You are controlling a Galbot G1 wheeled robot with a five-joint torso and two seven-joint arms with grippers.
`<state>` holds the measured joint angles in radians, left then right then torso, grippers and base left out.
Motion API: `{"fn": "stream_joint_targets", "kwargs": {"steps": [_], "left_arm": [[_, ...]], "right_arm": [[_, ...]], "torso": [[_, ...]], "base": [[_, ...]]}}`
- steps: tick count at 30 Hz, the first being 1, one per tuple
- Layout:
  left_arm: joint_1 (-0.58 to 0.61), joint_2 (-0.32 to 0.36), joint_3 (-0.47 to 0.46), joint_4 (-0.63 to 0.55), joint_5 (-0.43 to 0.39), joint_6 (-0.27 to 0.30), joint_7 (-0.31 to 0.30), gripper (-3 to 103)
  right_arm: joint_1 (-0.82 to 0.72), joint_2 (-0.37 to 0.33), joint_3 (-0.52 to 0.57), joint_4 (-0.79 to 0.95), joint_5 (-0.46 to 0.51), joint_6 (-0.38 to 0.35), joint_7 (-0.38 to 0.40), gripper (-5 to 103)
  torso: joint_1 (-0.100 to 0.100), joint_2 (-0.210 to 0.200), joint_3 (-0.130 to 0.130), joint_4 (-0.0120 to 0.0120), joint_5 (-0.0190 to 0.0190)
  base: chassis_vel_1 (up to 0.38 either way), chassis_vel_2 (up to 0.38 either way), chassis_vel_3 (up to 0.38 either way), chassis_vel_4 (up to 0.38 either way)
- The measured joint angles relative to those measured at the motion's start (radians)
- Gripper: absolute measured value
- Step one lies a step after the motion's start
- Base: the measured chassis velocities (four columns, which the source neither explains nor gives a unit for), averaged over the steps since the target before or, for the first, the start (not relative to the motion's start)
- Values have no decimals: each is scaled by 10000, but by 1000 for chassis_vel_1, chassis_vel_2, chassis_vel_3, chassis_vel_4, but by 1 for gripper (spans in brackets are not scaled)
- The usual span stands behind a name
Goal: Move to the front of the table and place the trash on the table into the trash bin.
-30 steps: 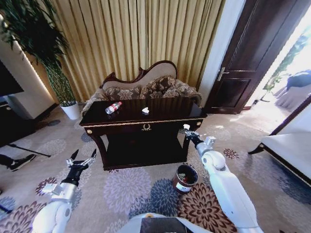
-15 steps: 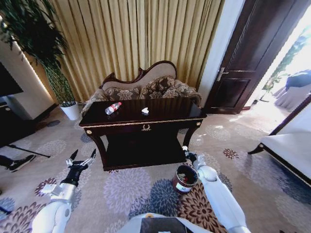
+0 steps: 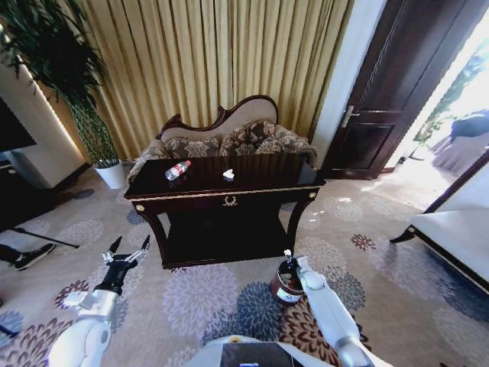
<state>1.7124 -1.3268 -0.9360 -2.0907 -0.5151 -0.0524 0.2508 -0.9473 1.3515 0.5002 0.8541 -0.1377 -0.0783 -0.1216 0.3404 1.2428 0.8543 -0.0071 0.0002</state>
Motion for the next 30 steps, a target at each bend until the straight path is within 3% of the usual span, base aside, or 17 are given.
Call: {"fn": "stream_joint_targets", "kwargs": {"steps": [2, 7, 15, 16, 23, 26, 30], "left_arm": [[19, 1, -2, 3, -2, -16, 10, 100], [47, 8, -5, 3, -4, -29, 26, 100], [52, 36, -5, -64, -8, -33, 52, 100], [52, 36, -5, -64, -8, -33, 52, 100], [122, 22, -44, -93, -11, -82, 123, 100], [140, 10, -59, -94, -12, -118, 142, 100], [149, 4, -70, -113, -12, -130, 152, 100]], "right_arm": [[51, 73, 28, -330, -105, 118, 125, 14], [59, 109, 37, -607, -149, 236, 267, 24], [79, 116, 58, -621, -98, 448, 581, 57], [79, 116, 58, -621, -98, 448, 581, 57], [20, 136, 69, -471, -54, 519, 644, 89], [-15, 145, 71, -413, -41, 524, 649, 98], [-50, 151, 72, -337, -24, 525, 650, 100]], "torso": [[0, 0, -1, 3, -1], [1, 0, 0, 1, 0], [0, 0, 0, 1, -1], [0, 0, 0, 1, -1], [0, 0, 0, 2, -1], [0, 0, 0, 1, -1], [1, 0, 0, 1, -1]], "base": [[0, 0, 0, 0], [0, 0, 0, 0], [0, 0, 0, 0], [0, 0, 0, 0], [0, 0, 0, 0], [0, 0, 0, 0], [0, 0, 0, 0]]}}
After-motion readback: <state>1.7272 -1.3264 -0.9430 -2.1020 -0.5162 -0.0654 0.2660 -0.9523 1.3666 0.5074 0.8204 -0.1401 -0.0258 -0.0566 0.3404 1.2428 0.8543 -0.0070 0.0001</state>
